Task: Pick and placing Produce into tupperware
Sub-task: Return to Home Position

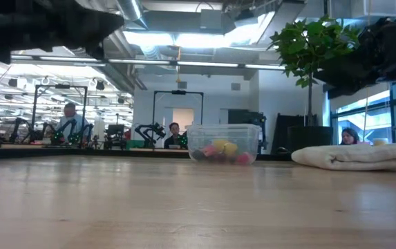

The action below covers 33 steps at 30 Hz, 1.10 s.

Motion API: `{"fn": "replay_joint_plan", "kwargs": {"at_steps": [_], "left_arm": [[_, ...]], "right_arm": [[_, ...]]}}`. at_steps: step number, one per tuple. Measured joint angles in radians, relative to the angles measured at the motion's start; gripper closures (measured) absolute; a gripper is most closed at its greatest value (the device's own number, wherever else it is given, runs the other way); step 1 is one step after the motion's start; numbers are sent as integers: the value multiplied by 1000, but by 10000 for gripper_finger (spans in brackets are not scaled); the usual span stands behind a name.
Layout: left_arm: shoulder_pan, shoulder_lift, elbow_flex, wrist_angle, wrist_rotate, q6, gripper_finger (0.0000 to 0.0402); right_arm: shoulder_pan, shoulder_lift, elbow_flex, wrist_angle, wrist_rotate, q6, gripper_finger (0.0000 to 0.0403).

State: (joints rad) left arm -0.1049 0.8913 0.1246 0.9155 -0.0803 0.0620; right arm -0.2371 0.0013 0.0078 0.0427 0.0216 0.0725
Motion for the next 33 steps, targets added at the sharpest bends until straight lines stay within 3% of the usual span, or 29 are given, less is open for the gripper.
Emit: {"fn": "replay_joint_plan", "kwargs": {"at_steps": [5,8,14,18,33], "left_arm": [[95,-12,0,-24,1,-10,388],[139,-36,-14,-41,54,-23,380],[201,-185,-117,10,148,-78,365],[208,-275,-116,-43,188,-82,356],[208,-430,-117,-255,222,-102,326]], "right_arm": [[0,0,0,-2,0,-1,163],[0,0,0,-2,0,-1,163],[0,0,0,-2,0,14,163],[0,0,0,-3,0,30,163],[0,1,1,-21,3,-23,163]]}}
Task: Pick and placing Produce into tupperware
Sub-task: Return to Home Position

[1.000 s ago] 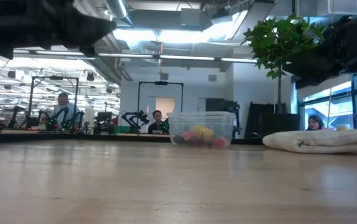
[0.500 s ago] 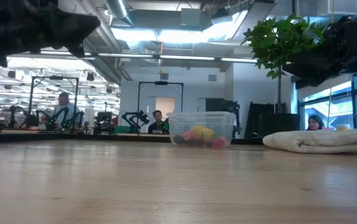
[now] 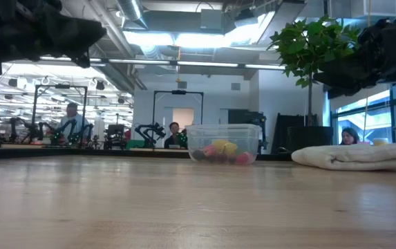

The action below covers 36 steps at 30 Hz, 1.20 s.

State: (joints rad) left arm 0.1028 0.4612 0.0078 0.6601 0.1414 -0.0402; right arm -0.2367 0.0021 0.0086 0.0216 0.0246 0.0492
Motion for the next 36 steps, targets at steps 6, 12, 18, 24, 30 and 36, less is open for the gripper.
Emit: {"fn": "replay_joint_plan", "kwargs": {"at_steps": [6,12,18,24,30,36], "left_arm": [[0,-116,0,-9,35,22,316],[0,-240,0,-147,33,19,306],[0,-370,15,-341,26,-10,297],[0,-458,49,-492,26,-10,290],[0,-459,41,-520,23,-10,290],[0,-459,0,-463,11,-14,302]], "right_arm": [[0,0,0,0,0,-5,163],[0,0,0,0,0,-6,163],[0,0,0,0,0,-4,163],[0,0,0,0,0,-3,163],[0,0,0,0,-1,-3,163],[0,0,0,0,-1,1,163]]}}
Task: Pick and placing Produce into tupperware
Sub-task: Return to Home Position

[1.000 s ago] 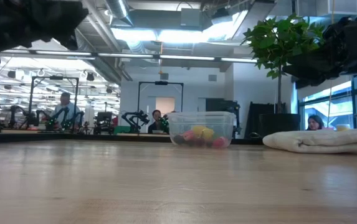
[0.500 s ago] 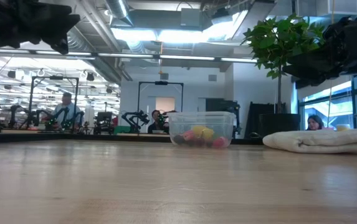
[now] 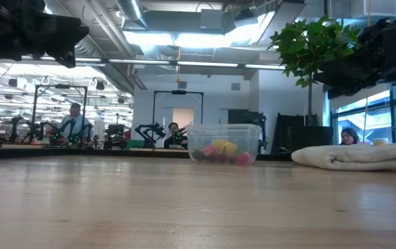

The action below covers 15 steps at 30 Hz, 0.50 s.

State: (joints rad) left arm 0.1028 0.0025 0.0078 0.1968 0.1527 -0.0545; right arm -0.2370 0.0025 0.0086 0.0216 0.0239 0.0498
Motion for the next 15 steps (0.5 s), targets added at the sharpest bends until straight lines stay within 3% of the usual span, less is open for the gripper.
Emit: {"fn": "replay_joint_plan", "kwargs": {"at_steps": [15], "left_arm": [[0,0,0,-116,-7,4,331]], "right_arm": [[0,6,1,-1,0,-11,163]]}}
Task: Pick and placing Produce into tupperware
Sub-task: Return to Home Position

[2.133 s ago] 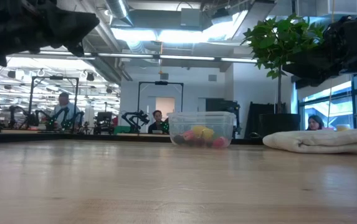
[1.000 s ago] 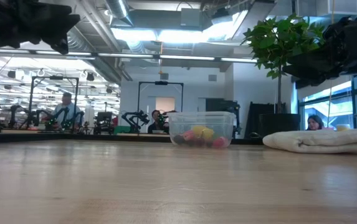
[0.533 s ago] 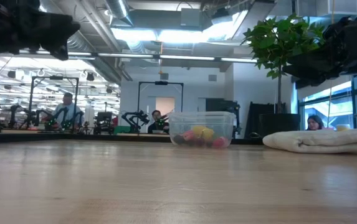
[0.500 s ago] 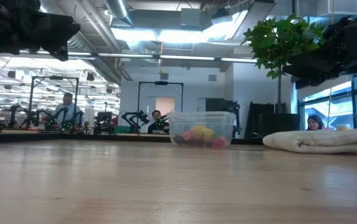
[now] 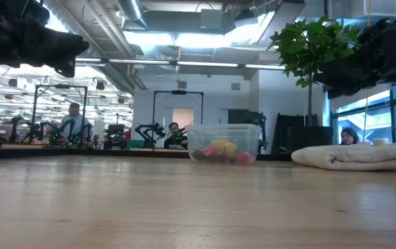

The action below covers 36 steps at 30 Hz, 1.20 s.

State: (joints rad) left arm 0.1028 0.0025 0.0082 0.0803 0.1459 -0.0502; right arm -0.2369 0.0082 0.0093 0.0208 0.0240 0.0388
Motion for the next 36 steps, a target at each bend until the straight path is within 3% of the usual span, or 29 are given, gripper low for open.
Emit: {"fn": "replay_joint_plan", "kwargs": {"at_steps": [36], "left_arm": [[0,0,0,2,0,0,394]], "right_arm": [[0,0,0,0,0,10,163]]}}
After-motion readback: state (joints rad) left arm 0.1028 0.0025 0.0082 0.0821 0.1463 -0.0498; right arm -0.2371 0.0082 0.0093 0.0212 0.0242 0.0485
